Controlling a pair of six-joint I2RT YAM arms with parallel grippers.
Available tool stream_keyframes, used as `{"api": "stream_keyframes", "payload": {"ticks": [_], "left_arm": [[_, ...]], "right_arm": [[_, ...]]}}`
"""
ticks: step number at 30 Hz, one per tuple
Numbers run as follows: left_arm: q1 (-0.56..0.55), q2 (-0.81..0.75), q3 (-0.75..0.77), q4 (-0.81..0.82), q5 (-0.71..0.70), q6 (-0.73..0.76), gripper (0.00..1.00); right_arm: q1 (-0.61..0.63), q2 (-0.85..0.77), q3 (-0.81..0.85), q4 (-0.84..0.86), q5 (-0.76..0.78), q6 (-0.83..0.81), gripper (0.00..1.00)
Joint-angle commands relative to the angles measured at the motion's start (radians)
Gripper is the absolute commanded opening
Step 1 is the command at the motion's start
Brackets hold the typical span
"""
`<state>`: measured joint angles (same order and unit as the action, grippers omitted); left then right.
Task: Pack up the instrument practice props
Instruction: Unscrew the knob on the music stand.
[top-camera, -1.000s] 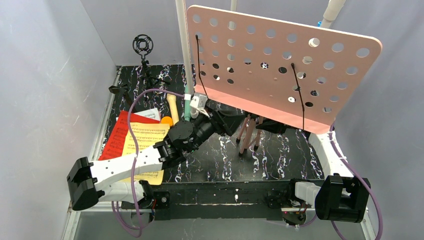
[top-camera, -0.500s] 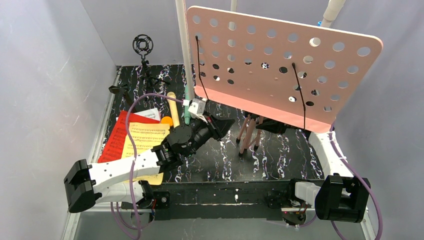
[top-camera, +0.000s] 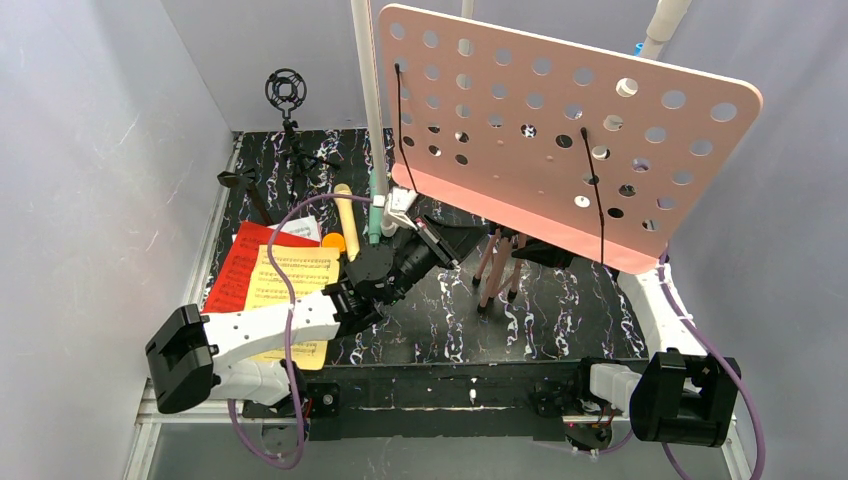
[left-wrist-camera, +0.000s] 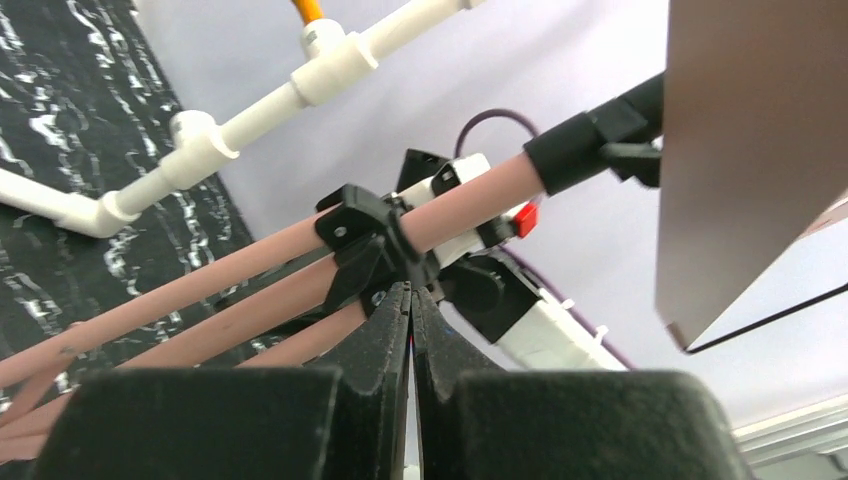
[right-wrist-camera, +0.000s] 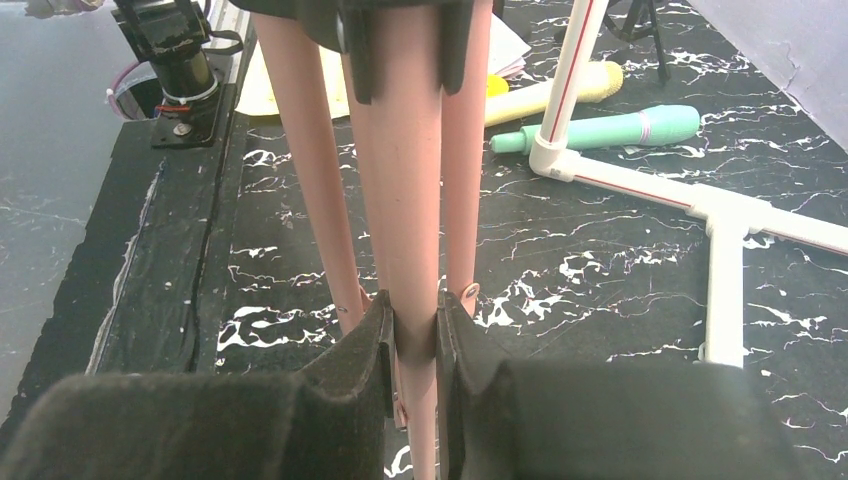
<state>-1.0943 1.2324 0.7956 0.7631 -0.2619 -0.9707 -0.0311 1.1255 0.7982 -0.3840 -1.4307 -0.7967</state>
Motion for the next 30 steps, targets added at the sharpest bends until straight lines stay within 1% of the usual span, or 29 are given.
{"api": "stream_keyframes", "payload": {"ticks": [1, 4, 10, 14, 17, 20, 25, 30], "left_arm": [[0.02, 0.036, 0.048, 0.124, 0.019, -0.14, 0.0], [0.029, 0.077, 0.064, 0.146, 0.037, -0.192, 0.0], [0.034, 0.124, 0.089, 0.166, 0.028, -0.237, 0.0], [0.035, 0.121, 0.07, 0.165, -0.05, -0.251, 0.0], [0.034, 0.11, 0.029, 0.164, -0.144, -0.305, 0.0], [0.036, 0.113, 0.006, 0.154, -0.193, -0.354, 0.0], [0.036, 0.132, 0.006, 0.14, -0.181, -0.373, 0.0], [0.045, 0.148, 0.008, 0.14, -0.126, -0.377, 0.0]], "right_arm": [[0.003, -0.011, -0.024, -0.047, -0.02, 0.059, 0.01], [0.003, -0.013, -0.024, -0.047, -0.02, 0.06, 0.01], [0.003, -0.016, -0.027, -0.045, -0.017, 0.062, 0.01], [0.003, -0.016, -0.027, -0.044, -0.017, 0.063, 0.01], [0.003, -0.016, -0.028, -0.044, -0.017, 0.063, 0.01], [0.003, -0.016, -0.029, -0.043, -0.016, 0.063, 0.01], [0.003, -0.016, -0.03, -0.042, -0.015, 0.063, 0.01], [0.003, -0.017, -0.031, -0.041, -0.014, 0.065, 0.01]]}}
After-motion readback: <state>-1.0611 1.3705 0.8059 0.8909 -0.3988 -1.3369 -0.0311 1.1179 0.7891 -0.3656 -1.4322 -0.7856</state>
